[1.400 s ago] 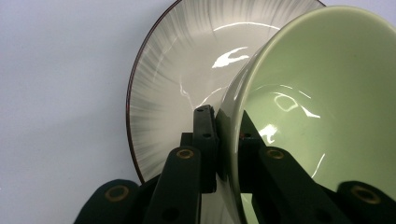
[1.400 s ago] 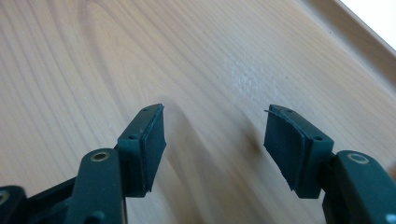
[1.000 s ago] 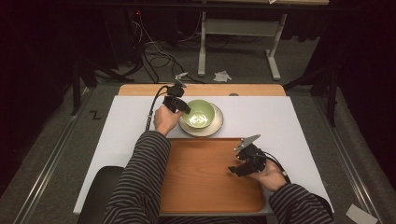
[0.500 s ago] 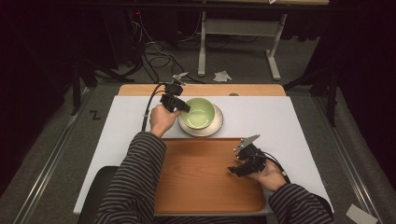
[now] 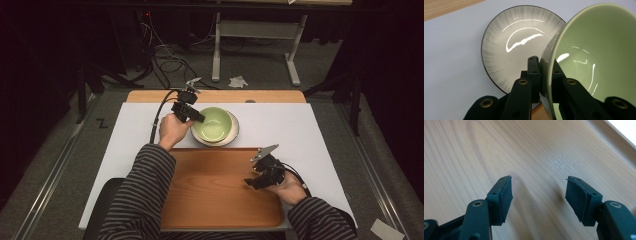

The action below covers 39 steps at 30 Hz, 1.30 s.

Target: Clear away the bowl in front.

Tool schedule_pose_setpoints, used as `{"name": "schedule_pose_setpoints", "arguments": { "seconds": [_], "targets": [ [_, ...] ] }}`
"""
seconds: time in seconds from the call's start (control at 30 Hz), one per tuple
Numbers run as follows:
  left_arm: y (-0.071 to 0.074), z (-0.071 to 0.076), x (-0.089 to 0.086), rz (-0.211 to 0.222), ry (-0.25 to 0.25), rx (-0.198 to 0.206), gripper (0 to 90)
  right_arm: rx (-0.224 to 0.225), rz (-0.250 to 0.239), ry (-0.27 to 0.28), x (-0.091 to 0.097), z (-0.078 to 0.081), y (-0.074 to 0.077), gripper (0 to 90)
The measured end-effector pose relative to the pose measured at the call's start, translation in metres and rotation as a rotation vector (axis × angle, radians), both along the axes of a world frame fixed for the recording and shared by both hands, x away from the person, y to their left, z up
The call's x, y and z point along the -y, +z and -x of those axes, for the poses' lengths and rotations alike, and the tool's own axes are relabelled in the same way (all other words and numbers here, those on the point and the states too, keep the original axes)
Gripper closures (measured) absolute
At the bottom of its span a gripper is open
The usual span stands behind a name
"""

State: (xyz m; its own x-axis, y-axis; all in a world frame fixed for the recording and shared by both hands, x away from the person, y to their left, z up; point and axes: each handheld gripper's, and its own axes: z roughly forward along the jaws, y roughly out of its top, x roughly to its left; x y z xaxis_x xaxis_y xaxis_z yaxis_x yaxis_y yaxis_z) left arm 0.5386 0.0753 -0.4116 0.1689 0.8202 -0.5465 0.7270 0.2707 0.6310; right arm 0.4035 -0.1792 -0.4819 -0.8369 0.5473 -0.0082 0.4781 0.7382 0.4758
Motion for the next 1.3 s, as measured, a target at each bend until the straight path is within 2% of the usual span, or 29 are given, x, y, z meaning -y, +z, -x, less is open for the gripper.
{"name": "schedule_pose_setpoints", "arguments": {
  "seconds": [0.17, 0.3, 0.43, 0.57, 0.73, 0.93, 1.3],
  "targets": [
    [0.009, 0.009, 0.001, 0.001, -0.033, 0.014, 83.9, 0.003, 0.003, 0.009, 0.000, -0.001, -0.001, 40.0],
    [0.014, 0.014, 0.001, 0.011, -0.039, 0.015, 83.9, 0.003, 0.005, 0.009, 0.000, 0.000, -0.001, 40.0],
    [0.016, 0.017, 0.001, 0.010, -0.046, 0.019, 83.9, -0.005, 0.009, 0.007, -0.001, 0.000, -0.002, 40.0],
    [0.018, 0.022, 0.000, 0.032, -0.053, 0.008, 83.9, -0.003, 0.009, 0.009, -0.001, 0.000, -0.001, 40.0],
    [0.021, 0.030, 0.000, 0.021, -0.076, 0.010, 83.8, -0.010, 0.012, 0.003, -0.002, 0.000, -0.002, 40.0],
    [0.026, 0.041, 0.000, 0.050, -0.095, 0.014, 83.8, -0.003, 0.015, 0.010, -0.002, 0.000, -0.002, 40.0],
    [0.031, 0.056, -0.006, 0.067, -0.117, 0.019, 83.8, -0.001, 0.009, 0.009, -0.001, 0.000, -0.002, 40.0]
  ]
}}
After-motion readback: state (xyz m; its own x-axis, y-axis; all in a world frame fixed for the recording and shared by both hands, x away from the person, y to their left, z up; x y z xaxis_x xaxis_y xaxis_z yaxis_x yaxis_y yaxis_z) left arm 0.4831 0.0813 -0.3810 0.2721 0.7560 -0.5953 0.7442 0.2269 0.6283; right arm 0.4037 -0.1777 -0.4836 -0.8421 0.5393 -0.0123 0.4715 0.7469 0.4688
